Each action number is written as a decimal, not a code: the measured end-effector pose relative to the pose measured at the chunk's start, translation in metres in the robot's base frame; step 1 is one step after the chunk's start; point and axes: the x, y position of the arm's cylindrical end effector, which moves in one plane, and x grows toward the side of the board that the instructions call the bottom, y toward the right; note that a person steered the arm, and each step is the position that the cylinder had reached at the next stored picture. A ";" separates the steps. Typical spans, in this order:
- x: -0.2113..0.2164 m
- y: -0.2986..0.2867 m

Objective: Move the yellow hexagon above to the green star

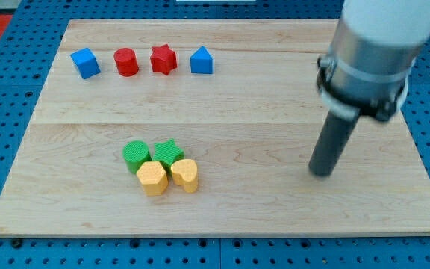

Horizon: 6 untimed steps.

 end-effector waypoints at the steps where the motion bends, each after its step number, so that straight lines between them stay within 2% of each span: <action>1: 0.050 -0.071; 3: 0.033 -0.192; 4: 0.002 -0.230; 5: -0.034 -0.236; 6: -0.070 -0.210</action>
